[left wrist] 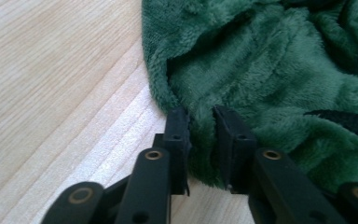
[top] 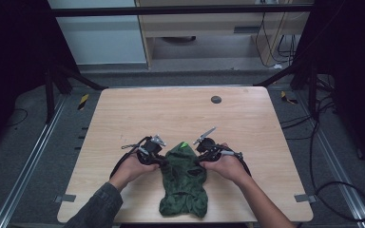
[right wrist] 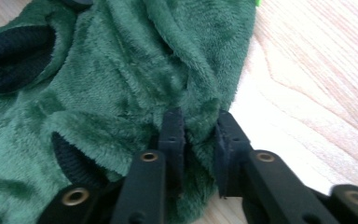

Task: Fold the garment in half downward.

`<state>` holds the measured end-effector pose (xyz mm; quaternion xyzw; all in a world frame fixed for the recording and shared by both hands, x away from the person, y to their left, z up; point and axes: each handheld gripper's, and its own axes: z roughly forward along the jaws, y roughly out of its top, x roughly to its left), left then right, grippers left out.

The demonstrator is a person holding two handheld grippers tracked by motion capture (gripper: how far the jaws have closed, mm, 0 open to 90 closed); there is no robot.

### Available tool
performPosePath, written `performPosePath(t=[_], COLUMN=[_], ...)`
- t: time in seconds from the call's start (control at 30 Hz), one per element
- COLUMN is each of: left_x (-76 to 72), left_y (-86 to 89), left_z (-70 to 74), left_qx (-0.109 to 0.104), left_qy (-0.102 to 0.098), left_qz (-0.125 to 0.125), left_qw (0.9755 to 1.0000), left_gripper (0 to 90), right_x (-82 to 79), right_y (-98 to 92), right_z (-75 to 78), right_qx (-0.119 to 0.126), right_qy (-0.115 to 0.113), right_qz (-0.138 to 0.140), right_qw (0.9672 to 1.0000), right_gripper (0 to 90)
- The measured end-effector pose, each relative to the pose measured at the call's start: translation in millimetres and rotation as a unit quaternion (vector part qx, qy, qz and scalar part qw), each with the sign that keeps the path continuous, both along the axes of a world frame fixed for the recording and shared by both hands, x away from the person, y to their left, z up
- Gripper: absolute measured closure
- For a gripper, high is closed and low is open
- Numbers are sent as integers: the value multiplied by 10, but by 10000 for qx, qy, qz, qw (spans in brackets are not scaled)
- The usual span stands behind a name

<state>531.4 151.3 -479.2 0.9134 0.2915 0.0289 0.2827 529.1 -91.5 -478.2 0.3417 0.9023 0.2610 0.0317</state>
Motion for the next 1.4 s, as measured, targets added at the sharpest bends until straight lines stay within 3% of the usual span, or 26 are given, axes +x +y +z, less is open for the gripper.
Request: performPosePath(t=[0.1,0.33,1.4], left_x=[-5,-13,10], left_y=[1,5,11], left_z=[0,19,291], left_qx=[-10,-6,-112], left_qy=[12,32,-357], left_qz=[-15,-33,20], left_qw=[10000,10000,9993], left_gripper=[801,816,820], right_x=[-11,-27,-15], right_y=[14,19,-7], right_z=[1,38,378], right_qx=[14,-72,12], right_qy=[33,-135,-545], right_qz=[35,182,310], right_qw=[10000,9997,9980], right_gripper=[823,845,852])
